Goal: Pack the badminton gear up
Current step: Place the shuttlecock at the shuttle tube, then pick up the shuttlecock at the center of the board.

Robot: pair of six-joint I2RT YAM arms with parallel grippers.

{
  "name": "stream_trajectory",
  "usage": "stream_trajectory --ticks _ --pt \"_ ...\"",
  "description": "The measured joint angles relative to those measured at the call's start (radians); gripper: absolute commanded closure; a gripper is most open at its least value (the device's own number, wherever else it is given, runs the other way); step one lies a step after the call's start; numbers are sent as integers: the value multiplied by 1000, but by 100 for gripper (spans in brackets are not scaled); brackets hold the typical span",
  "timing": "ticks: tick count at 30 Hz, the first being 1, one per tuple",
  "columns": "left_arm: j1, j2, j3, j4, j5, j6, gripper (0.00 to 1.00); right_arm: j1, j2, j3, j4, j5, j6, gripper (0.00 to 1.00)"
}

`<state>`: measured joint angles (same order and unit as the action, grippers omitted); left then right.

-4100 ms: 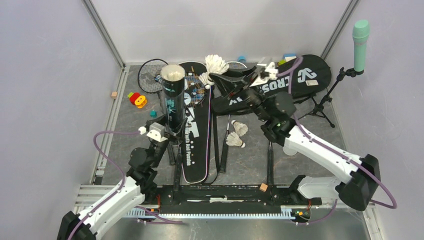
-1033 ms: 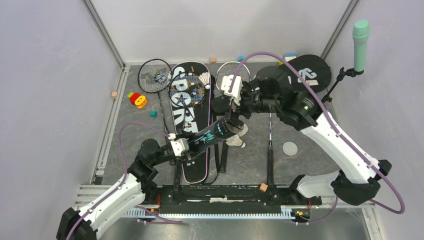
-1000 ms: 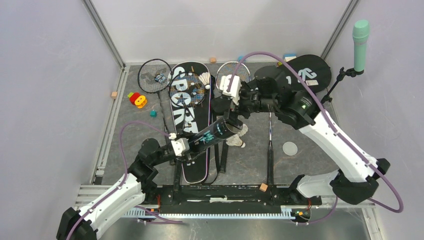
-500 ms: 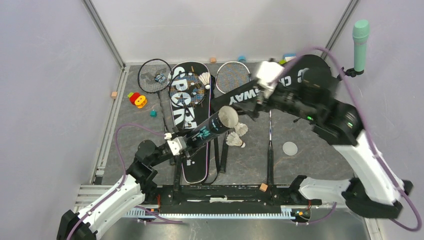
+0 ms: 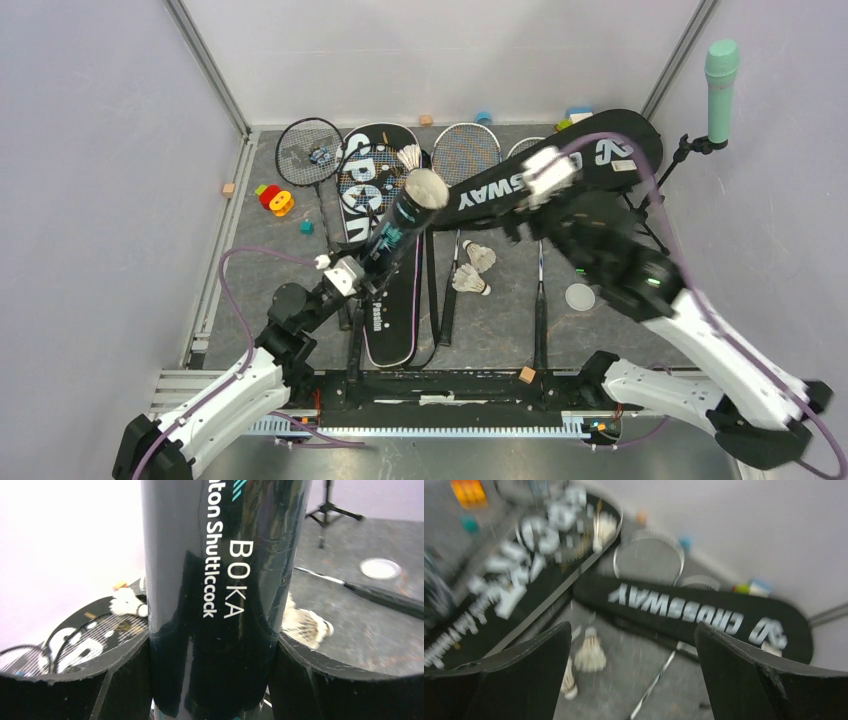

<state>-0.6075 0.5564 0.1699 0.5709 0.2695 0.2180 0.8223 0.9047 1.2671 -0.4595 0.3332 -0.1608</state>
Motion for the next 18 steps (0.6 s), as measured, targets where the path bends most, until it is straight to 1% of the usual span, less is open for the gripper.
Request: stream_trajectory --ticks 2,4,7,10,12,18 --pt "-1 15 -1 36 -93 -24 80 -1 52 -119 7 20 23 2" --pt "0 26 -1 62 -177 -47 78 0 132 -243 19 7 21 2" --pt "0 31 -1 95 -299 -73 77 -1 216 -393 13 -65 -17 2" --pt "0 31 -5 127 -361 -90 77 0 257 -463 22 -153 -66 2" --pt "0 31 -9 142 -377 -98 77 0 282 -490 51 -197 -92 2" --pt "0 30 -14 150 -402 -106 77 0 426 -517 157 -280 -145 2"
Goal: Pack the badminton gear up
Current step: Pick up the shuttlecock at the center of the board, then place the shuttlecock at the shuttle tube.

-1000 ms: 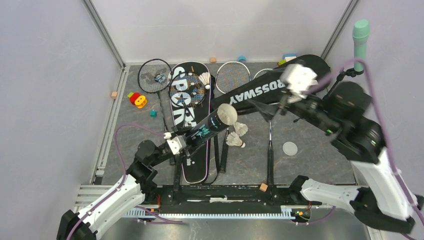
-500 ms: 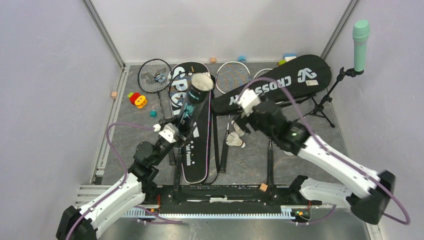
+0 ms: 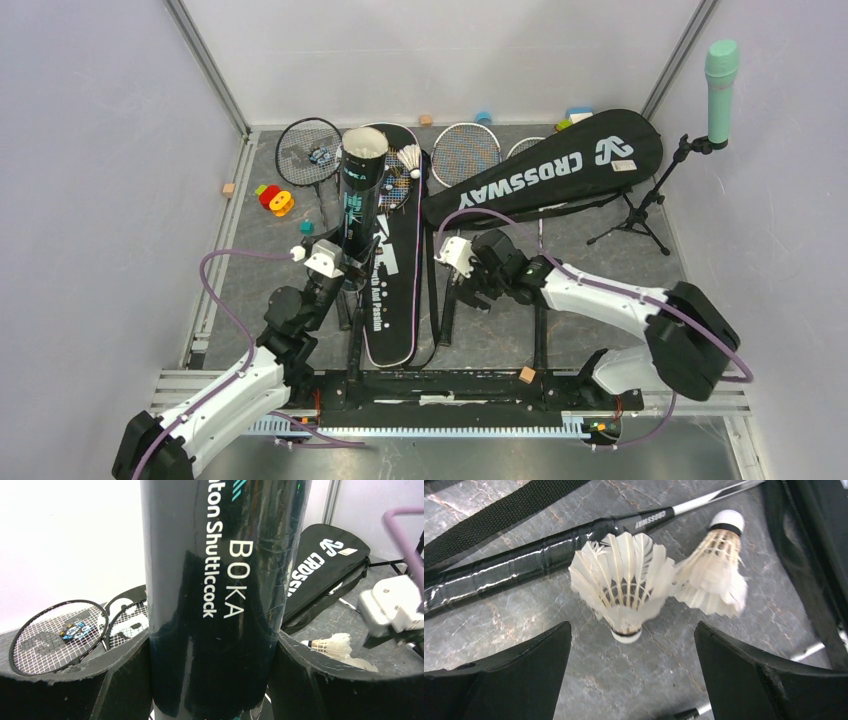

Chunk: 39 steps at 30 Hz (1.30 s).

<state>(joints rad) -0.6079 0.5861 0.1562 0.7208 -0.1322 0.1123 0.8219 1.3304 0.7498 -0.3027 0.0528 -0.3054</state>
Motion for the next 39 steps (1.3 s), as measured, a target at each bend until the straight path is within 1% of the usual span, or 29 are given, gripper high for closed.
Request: stream_trajectory --ticks 2,4,5,8,9,10,13,15,20,21,23,24,25,27,29,31,33,36,39 --pt "0 -2 0 0 -1 -1 78 0 53 -8 47 -9 -10 2" --pt "0 -5 0 0 -1 -2 78 0 93 -17 87 -11 -14 7" --pt "0 -5 0 0 -1 -3 78 0 108 -21 106 -12 -14 13" --pt "0 -6 0 0 -1 -3 78 0 132 -29 157 -22 -4 42" --pt "0 -6 0 0 -1 -3 78 0 132 -29 169 -38 6 49" --pt "0 -6 0 0 -1 -3 78 0 130 -29 180 -58 10 54" --pt "0 -8 0 0 -1 -3 78 -1 107 -28 183 -126 34 63" --pt "0 -11 0 0 -1 -3 78 -1 61 -28 178 -153 43 63" --pt "0 -22 0 0 3 -3 78 -1 -147 -15 159 -183 89 63" --pt "0 -23 0 0 6 -3 78 -1 -193 0 154 -184 105 63" --pt "0 -22 0 0 24 -3 78 -1 -253 37 150 -183 135 70" --pt "0 -21 -1 0 38 -3 78 -1 -280 69 150 -180 156 71" --pt "0 -19 -1 0 53 -3 78 -1 -303 105 153 -176 177 68" --pt "0 -13 -1 0 87 -4 78 -1 -329 171 173 -175 209 65" --pt "0 2 0 0 125 -4 78 -1 -342 250 214 -182 238 67" --pt "0 17 -1 -1 162 -4 78 -1 -344 322 280 -192 264 66" --pt "0 22 0 -8 186 -4 77 -1 -343 369 340 -203 288 62" --pt "0 21 0 -20 228 -3 77 -1 -333 429 434 -211 314 62" --pt "0 13 0 -41 268 -3 77 -1 -325 445 531 -200 328 61"
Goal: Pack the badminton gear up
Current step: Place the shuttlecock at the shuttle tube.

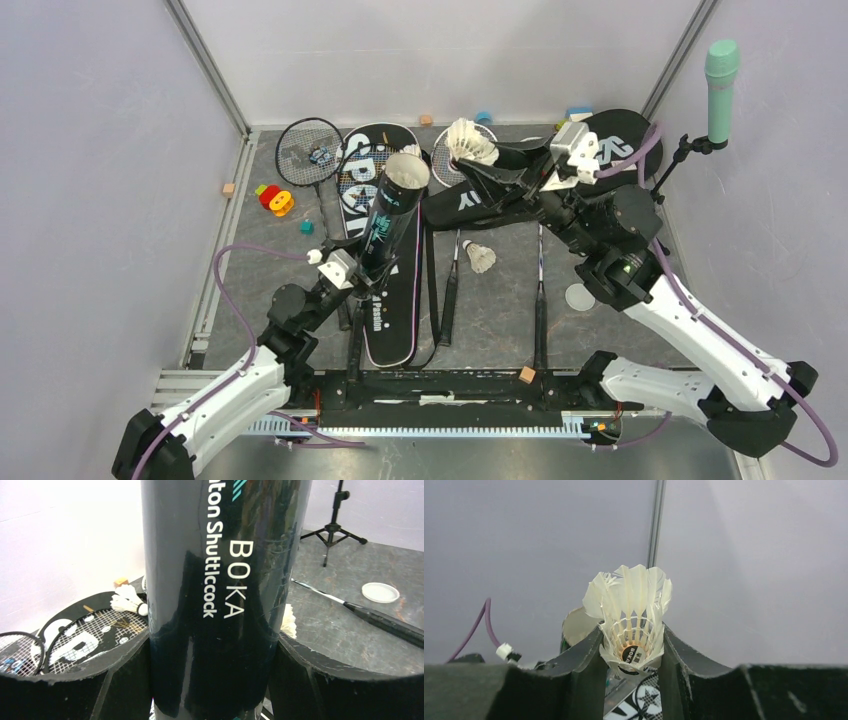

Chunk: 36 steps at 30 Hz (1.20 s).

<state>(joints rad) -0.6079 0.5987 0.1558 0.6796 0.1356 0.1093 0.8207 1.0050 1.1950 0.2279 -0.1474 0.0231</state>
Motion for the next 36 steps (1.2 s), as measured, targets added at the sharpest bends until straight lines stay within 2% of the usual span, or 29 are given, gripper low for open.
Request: stream_trajectory --ticks 6,11,15,27,30,36 --pt "0 -3 0 -6 57 0 77 0 78 53 88 7 60 57" --pt "0 28 0 -6 76 0 77 -2 143 92 97 -145 190 54" --pt "0 48 0 -11 84 0 78 -1 163 93 79 -205 241 54" --pt "0 31 0 -11 112 0 80 -1 146 78 47 -188 267 52" --pt "0 27 0 -11 115 0 80 -1 146 78 22 -164 268 43" --pt "0 27 0 -11 130 0 80 -1 147 78 -11 -172 278 12"
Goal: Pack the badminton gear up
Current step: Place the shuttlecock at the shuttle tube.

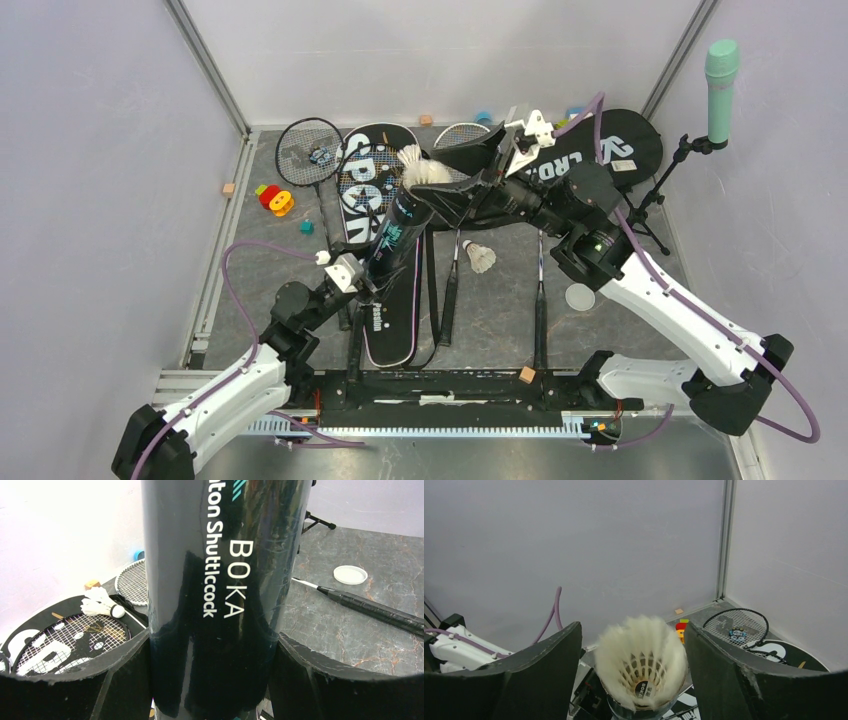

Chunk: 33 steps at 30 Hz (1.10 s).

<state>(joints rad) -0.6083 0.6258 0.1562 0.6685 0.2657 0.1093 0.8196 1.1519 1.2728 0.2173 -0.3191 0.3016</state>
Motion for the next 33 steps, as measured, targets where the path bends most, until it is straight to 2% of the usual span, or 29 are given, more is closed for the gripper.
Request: stream_trajectory --ticks 3,11,16,23,29,33 --pt "0 0 0 0 3 0 80 0 1 0 -21 -18 0 2" --pt "0 -6 0 0 7 1 79 0 7 77 -132 -10 -35 2" --pt "0 -27 0 -17 52 18 80 0 6 225 -314 67 -119 2" --pt "0 -32 0 -70 133 56 78 0 6 436 -700 111 -332 2" --pt "0 -8 2 -85 174 72 78 0 32 449 -924 119 -489 2" --pt "0 10 6 -97 192 77 78 0 78 449 -999 119 -534 2"
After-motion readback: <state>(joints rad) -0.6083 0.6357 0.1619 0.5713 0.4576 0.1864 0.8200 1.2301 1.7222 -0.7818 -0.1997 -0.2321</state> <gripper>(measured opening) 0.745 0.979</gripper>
